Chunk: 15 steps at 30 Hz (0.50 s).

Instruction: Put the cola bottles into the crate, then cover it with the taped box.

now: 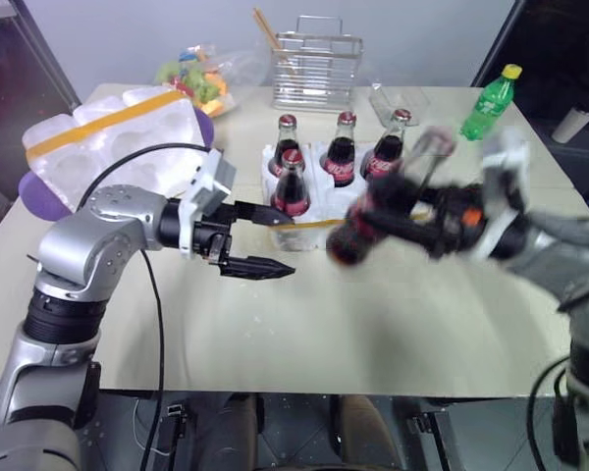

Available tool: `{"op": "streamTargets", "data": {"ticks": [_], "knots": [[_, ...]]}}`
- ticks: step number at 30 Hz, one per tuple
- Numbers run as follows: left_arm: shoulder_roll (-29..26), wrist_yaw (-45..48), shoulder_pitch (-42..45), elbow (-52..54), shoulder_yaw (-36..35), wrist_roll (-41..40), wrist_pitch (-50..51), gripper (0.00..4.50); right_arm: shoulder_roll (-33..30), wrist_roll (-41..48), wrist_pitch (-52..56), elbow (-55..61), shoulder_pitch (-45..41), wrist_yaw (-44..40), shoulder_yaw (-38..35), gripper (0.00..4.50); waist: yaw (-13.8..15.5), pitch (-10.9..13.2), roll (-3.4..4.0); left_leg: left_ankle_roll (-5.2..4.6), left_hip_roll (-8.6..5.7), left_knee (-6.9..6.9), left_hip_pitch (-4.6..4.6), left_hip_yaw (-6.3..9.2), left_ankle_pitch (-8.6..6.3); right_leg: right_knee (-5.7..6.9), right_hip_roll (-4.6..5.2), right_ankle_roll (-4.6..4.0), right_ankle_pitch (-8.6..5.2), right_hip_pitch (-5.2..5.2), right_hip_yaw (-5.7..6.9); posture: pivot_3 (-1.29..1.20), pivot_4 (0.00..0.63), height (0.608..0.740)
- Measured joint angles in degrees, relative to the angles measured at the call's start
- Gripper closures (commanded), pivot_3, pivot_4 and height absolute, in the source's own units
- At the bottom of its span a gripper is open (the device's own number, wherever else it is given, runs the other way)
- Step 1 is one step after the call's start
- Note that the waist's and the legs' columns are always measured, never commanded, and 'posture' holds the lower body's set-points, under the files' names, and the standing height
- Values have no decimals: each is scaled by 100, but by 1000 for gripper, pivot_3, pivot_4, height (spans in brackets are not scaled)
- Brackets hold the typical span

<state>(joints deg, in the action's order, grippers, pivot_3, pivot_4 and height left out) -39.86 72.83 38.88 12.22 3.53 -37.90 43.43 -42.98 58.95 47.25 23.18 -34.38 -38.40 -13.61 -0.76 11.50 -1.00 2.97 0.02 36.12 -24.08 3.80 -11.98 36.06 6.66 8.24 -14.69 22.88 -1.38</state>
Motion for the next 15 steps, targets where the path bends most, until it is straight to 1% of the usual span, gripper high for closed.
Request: {"op": "streamTargets", "data": {"ticks": [2, 4, 7, 10, 12, 15], "knots": [[4, -52, -12, 2, -7, -7, -1, 0, 9, -398, -59, -542, -521, 81, 231, 1940, 17, 0, -1, 0, -1, 0, -10, -1, 0, 0, 1, 19, 10, 7, 0, 0, 150, 739], [3, -86, -35, 17, -16, -11, -2, 0, 35, -866, -193, -1083, -777, 85, 523, 1940, 17, -1, -1, -1, -1, 0, -34, -2, -1, 1, 1, 21, 11, 31, 1, 0, 150, 739], [4, -172, -82, 41, -23, -14, -2, 0, 161, -1583, -391, -1771, -886, -25, 1049, 1940, -11, 0, 0, -1, -1, -2, -43, -4, 0, 8, 1, 22, 12, 49, 0, 0, 150, 739], [2, -231, -99, 93, -33, -21, -2, 0, 239, -2024, -641, -2039, -890, -263, 1379, 1940, -19, 3, 5, -1, -1, -8, -42, -3, 0, 11, -1, 21, 12, 52, 0, 0, 150, 739], [-4, -271, -114, 149, -59, -35, -3, 0, 381, -2232, -718, -2144, -867, -392, 1537, 1940, -23, 3, 5, -1, -1, -6, -42, -4, 0, 11, 0, 22, 12, 51, 0, 0, 150, 739], [-49, -307, -212, 159, -113, -37, -18, 0, 641, -2498, -920, -2309, -805, -446, 1574, 1940, -34, 3, 5, -1, -1, -3, -38, -4, 0, 13, 0, 22, 12, 47, -1, 0, 150, 739]]}}
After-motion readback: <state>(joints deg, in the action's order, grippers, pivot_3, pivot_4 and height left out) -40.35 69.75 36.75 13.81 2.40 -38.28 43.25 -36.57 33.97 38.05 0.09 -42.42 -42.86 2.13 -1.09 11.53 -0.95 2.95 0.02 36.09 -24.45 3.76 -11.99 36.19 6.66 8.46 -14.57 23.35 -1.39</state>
